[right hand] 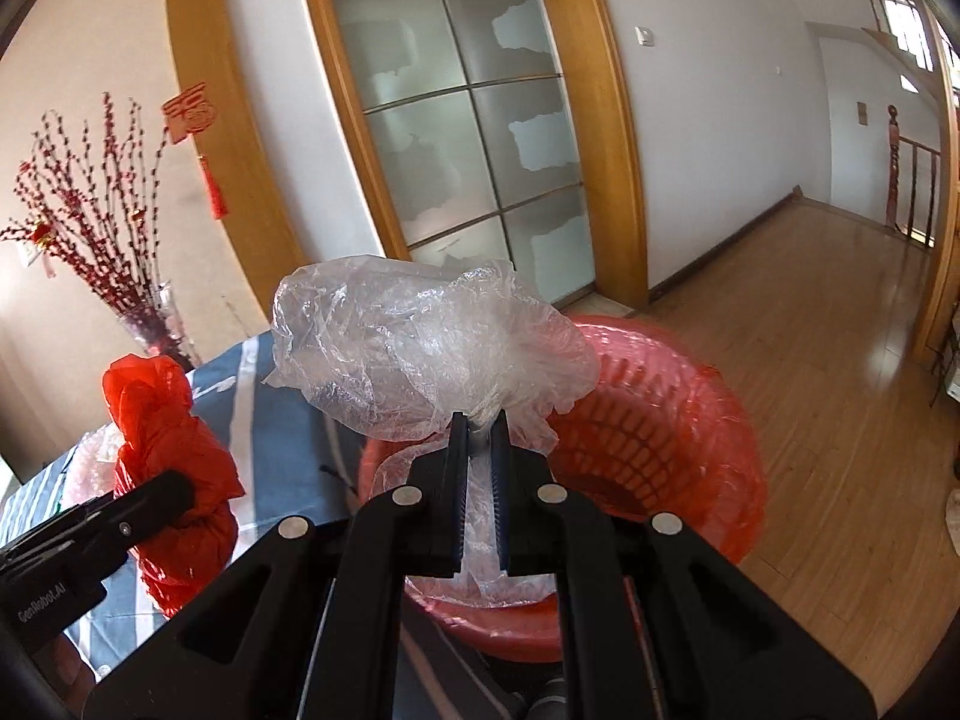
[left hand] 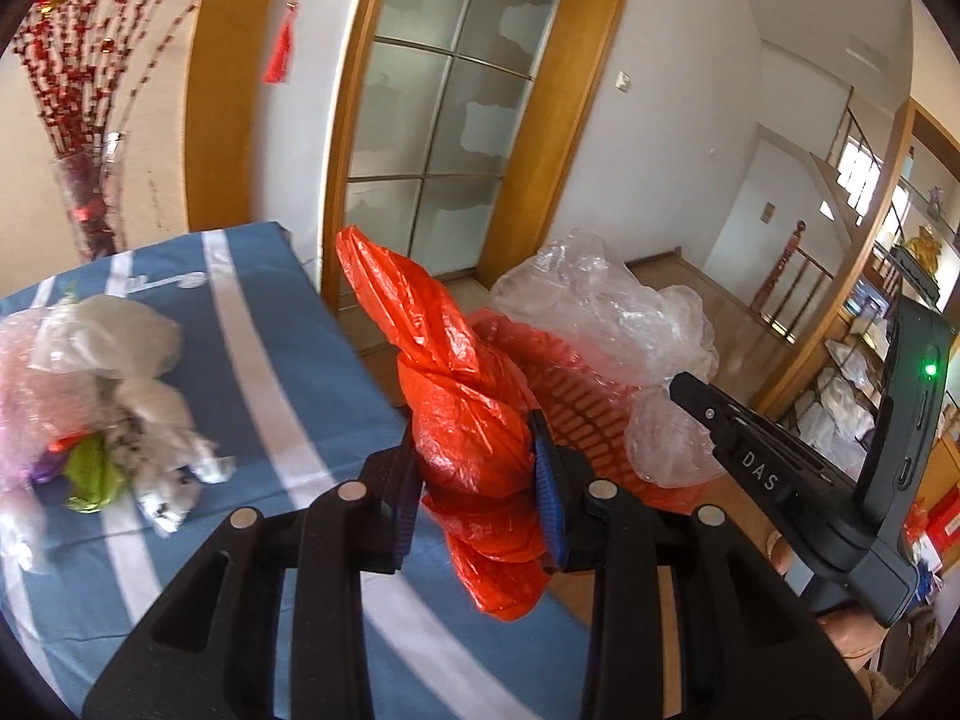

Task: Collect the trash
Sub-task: 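Carry red bag and bubble wrap to the basket and release both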

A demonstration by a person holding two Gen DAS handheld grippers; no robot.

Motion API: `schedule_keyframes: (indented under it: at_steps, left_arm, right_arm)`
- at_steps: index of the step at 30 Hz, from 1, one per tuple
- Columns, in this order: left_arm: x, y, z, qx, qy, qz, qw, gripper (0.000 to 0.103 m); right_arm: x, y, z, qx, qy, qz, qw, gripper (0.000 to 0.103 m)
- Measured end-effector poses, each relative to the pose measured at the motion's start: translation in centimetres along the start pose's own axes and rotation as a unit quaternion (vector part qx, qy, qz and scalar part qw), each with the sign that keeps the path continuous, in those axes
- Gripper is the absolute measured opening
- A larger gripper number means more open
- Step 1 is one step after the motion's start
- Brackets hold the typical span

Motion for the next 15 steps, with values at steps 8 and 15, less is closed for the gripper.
schedule_keyframes:
  at_steps: [8,15]
  left_arm:
    - [0.3,-2.0,3.1,0.021,0.016,0.002,0.9997,0.033]
    - [1.1,-3.3,5.5,0.033,0.033,0.008,0.9989,0.033]
  right_arm:
    - [0.3,-2.9,1.1,0.02,0.005,0.017,1.0,0.008]
    - [0.2,-4.1,2.3,0.029,0.008,0.029,0.999,0.008]
Point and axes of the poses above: each gripper's, at about its wrist camera, not at the fingertips, and z roughly the way its jaws point, y to its left, x to its underside, the point moved 9 cm from there along z, roughly the way its jaws point, and after that the axes turned 9 degrees about -y, right-handed, at the moved point
